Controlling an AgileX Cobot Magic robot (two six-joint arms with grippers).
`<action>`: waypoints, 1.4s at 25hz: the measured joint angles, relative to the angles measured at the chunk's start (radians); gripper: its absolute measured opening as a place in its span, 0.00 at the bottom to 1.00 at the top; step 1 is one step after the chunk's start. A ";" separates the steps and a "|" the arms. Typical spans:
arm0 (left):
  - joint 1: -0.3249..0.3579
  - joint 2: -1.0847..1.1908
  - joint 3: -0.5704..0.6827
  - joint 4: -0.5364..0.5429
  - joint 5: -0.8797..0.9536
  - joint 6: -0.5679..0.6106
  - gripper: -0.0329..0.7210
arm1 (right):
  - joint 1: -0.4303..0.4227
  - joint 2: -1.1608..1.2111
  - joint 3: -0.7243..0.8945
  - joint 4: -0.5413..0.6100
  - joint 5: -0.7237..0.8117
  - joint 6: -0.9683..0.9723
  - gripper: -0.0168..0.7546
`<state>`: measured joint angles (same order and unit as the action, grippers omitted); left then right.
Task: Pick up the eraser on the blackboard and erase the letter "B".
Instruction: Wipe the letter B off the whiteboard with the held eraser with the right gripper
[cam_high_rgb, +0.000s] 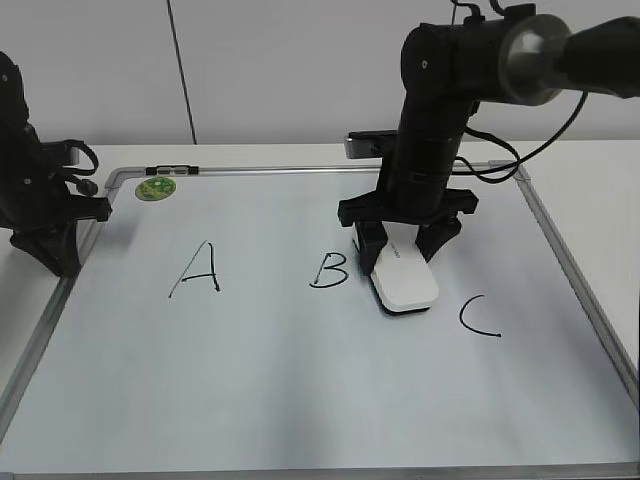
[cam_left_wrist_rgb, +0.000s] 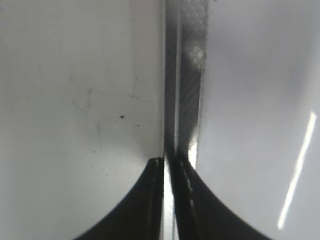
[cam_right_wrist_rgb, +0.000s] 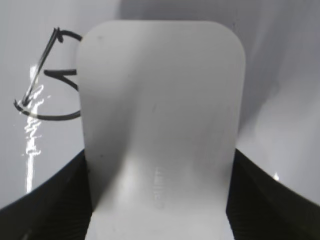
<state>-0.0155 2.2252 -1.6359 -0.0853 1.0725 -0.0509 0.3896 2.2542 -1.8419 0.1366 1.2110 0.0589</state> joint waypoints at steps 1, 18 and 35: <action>0.000 0.000 0.000 0.000 0.000 0.000 0.09 | 0.000 0.012 -0.018 0.000 0.001 0.000 0.71; 0.000 0.000 0.000 0.000 0.002 0.000 0.09 | 0.000 0.117 -0.162 0.020 0.009 0.000 0.71; 0.000 0.000 0.000 0.000 0.002 0.000 0.09 | 0.006 0.132 -0.176 0.041 0.024 -0.007 0.71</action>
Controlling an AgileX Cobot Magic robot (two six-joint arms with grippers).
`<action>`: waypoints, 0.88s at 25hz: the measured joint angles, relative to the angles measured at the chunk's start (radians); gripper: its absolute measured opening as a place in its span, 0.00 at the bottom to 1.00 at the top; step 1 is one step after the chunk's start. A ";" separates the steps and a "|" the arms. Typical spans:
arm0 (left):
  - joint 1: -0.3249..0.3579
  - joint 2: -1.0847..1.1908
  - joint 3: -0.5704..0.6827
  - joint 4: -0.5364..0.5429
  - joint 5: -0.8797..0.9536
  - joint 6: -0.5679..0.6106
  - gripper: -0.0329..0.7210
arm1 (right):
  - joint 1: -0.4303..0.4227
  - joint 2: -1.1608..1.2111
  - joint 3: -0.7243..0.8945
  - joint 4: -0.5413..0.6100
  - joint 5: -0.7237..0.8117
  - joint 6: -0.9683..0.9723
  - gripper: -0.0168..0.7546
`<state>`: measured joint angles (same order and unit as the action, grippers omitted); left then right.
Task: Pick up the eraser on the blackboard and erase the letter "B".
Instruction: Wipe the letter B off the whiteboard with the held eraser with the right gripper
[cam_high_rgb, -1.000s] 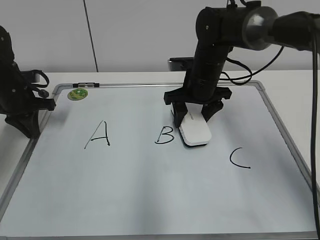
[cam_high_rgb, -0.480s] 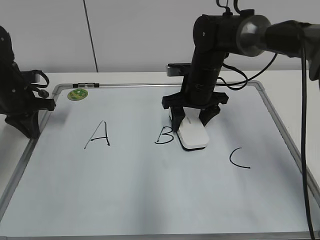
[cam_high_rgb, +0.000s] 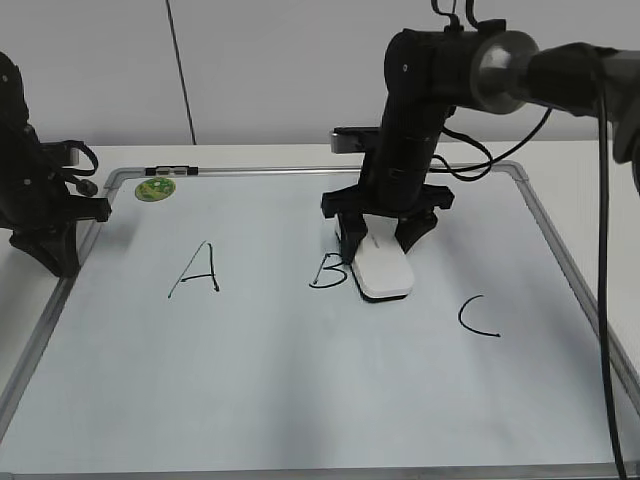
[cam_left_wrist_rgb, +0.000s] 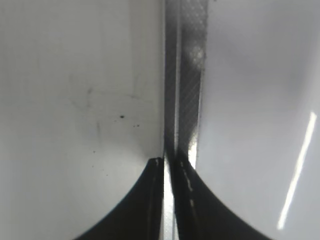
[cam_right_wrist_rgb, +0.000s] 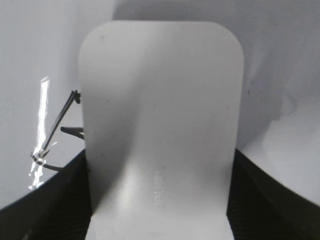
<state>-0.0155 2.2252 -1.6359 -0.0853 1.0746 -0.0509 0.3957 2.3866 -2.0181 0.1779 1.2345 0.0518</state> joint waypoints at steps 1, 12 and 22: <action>0.000 0.000 0.000 0.000 0.000 0.000 0.09 | 0.005 0.000 -0.002 -0.002 0.000 0.000 0.71; 0.000 0.000 0.000 0.000 0.000 0.000 0.09 | 0.071 0.002 -0.002 0.023 -0.004 -0.003 0.71; 0.000 0.000 0.000 0.000 0.000 0.002 0.09 | 0.109 0.005 -0.002 0.071 -0.011 -0.012 0.71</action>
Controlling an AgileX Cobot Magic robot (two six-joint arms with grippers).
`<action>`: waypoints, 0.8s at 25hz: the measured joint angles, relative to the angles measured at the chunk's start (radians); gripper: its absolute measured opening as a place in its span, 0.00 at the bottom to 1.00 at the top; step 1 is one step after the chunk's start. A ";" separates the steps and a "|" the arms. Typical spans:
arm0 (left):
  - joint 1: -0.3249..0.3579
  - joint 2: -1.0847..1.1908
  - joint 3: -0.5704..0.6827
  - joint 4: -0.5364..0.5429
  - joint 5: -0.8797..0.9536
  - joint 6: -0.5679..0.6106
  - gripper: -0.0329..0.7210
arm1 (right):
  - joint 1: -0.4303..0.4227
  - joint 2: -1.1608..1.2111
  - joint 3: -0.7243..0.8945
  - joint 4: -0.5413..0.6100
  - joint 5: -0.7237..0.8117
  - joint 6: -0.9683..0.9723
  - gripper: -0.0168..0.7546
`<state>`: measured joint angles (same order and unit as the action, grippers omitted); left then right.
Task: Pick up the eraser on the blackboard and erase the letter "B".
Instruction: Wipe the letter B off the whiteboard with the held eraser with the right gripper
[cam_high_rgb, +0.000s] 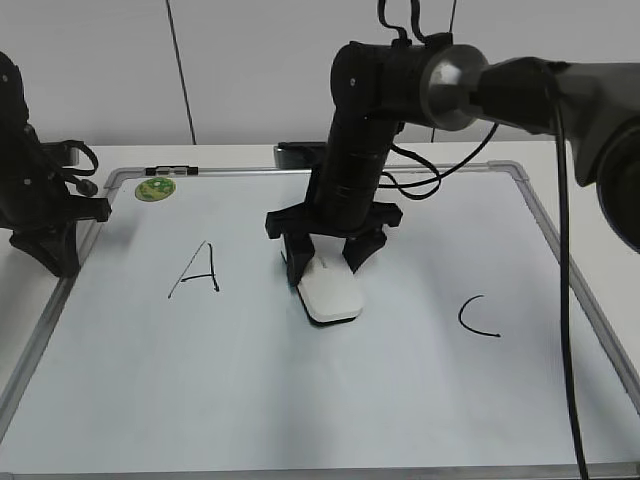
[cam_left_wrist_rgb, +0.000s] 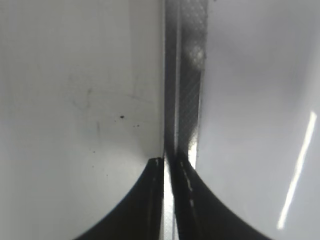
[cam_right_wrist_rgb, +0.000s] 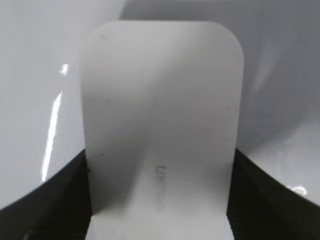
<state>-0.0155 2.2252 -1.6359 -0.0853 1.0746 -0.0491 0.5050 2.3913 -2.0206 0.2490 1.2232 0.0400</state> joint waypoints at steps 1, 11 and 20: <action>0.000 0.000 0.000 0.000 0.000 0.000 0.09 | 0.007 0.001 0.000 0.005 0.000 0.000 0.71; 0.000 0.000 0.000 0.000 0.000 0.000 0.09 | 0.055 0.007 -0.002 0.082 -0.006 -0.011 0.71; 0.000 0.000 0.000 0.000 0.000 0.000 0.09 | 0.058 -0.042 -0.010 0.104 -0.004 -0.017 0.71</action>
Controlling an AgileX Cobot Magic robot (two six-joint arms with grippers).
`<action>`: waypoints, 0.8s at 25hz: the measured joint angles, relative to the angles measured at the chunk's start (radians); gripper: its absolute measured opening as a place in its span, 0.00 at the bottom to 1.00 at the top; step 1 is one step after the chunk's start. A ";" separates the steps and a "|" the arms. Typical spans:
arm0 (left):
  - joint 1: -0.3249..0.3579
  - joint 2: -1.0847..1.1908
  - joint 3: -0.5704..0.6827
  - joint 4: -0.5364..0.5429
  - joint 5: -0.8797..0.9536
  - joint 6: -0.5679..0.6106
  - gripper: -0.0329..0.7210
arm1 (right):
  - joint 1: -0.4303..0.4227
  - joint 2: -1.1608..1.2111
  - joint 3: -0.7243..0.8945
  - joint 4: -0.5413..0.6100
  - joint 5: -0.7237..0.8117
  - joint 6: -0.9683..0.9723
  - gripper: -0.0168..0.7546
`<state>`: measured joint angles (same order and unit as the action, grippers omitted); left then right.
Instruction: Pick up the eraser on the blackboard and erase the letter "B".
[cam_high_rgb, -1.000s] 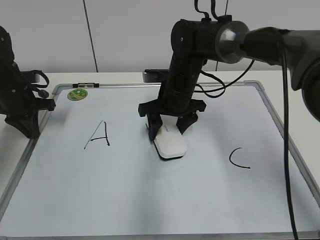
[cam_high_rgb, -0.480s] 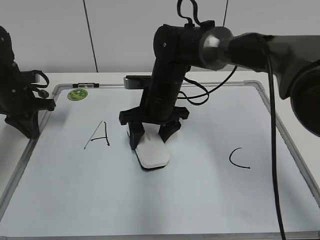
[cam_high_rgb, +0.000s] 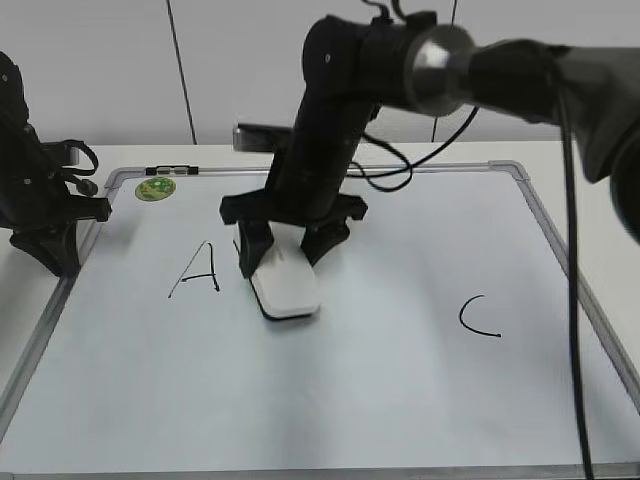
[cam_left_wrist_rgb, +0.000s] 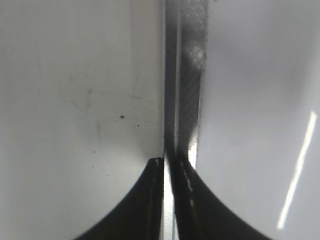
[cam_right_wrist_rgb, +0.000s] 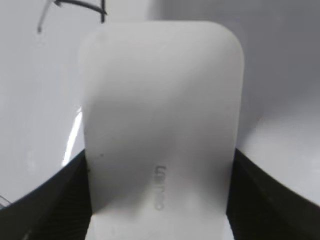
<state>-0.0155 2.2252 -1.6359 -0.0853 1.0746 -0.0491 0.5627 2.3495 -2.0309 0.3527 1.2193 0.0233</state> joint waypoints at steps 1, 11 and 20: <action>0.000 0.000 0.000 0.000 0.000 0.000 0.09 | -0.010 -0.032 -0.009 -0.012 0.000 -0.002 0.71; 0.000 0.000 0.000 0.000 -0.002 0.000 0.09 | -0.211 -0.167 -0.032 -0.159 0.012 -0.002 0.71; 0.000 0.000 0.000 0.000 -0.002 0.000 0.09 | -0.400 -0.224 0.124 -0.225 0.014 -0.002 0.71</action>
<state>-0.0155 2.2252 -1.6359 -0.0853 1.0728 -0.0491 0.1623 2.1251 -1.9067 0.1274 1.2330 0.0216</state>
